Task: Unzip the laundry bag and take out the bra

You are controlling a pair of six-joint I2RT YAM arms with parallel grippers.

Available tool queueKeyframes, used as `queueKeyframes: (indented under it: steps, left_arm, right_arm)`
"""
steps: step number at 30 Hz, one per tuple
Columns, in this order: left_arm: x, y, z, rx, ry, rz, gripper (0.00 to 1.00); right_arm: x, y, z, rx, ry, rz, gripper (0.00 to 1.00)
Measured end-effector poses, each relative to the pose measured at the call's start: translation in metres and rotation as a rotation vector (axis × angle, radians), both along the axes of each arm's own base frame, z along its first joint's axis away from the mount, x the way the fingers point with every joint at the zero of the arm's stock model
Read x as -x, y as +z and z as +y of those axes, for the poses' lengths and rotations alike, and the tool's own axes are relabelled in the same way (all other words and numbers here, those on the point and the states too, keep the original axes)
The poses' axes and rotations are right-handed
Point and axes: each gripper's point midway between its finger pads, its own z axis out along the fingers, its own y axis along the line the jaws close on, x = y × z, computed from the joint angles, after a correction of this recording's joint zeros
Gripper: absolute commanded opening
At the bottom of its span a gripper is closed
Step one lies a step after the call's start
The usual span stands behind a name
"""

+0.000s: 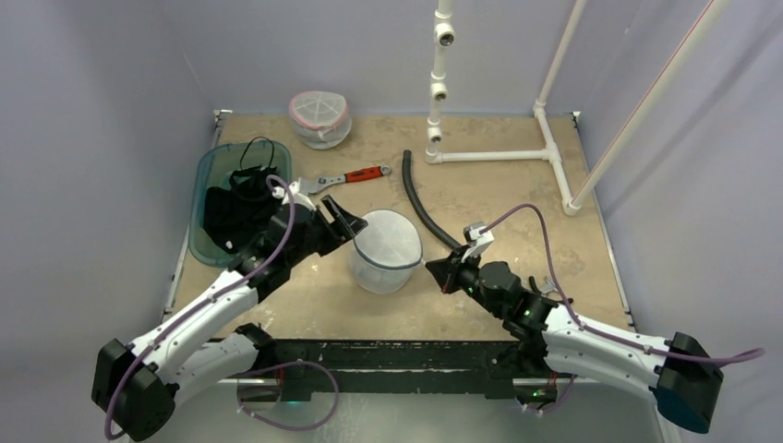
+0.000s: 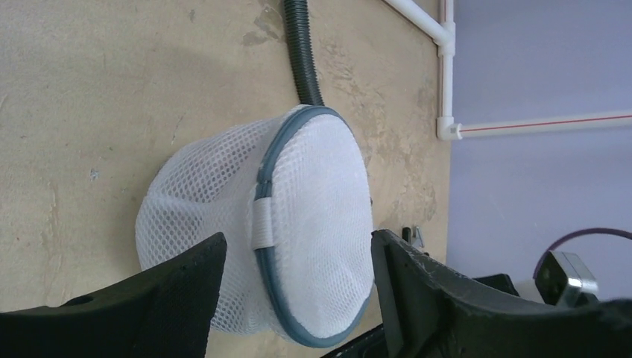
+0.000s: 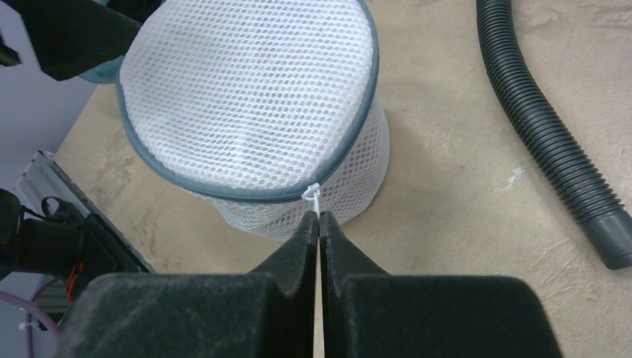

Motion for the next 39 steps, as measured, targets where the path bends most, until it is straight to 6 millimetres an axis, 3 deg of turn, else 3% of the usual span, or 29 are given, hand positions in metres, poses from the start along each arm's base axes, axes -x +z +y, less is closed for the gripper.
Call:
queueKeyframes:
  steps: [7,16,19,24,32,39]
  left_arm:
    - [0.025,0.028,-0.003,0.130,-0.025,-0.003,0.71]
    - [0.083,0.034,-0.050,0.243,-0.100,0.092,0.70]
    - [0.093,0.024,-0.063,0.240,-0.094,0.131,0.70]
    - [0.114,-0.008,-0.090,0.171,-0.111,0.194,0.70]
    - [0.092,-0.016,-0.094,0.174,0.015,0.154,0.65]
    - [0.069,-0.026,-0.092,0.139,0.088,0.147,0.52]
  right_arm:
    - [0.000,-0.004,0.005,-0.009,0.015,0.000,0.00]
    - [-0.001,0.000,0.009,-0.029,0.023,-0.007,0.00]
    - [0.000,0.000,0.009,-0.030,0.023,-0.008,0.00]
    - [0.000,0.003,0.008,-0.038,0.024,-0.014,0.00]
    - [0.003,0.003,0.009,-0.049,0.038,-0.009,0.00]
    - [0.005,0.006,0.009,-0.057,0.049,-0.017,0.00]
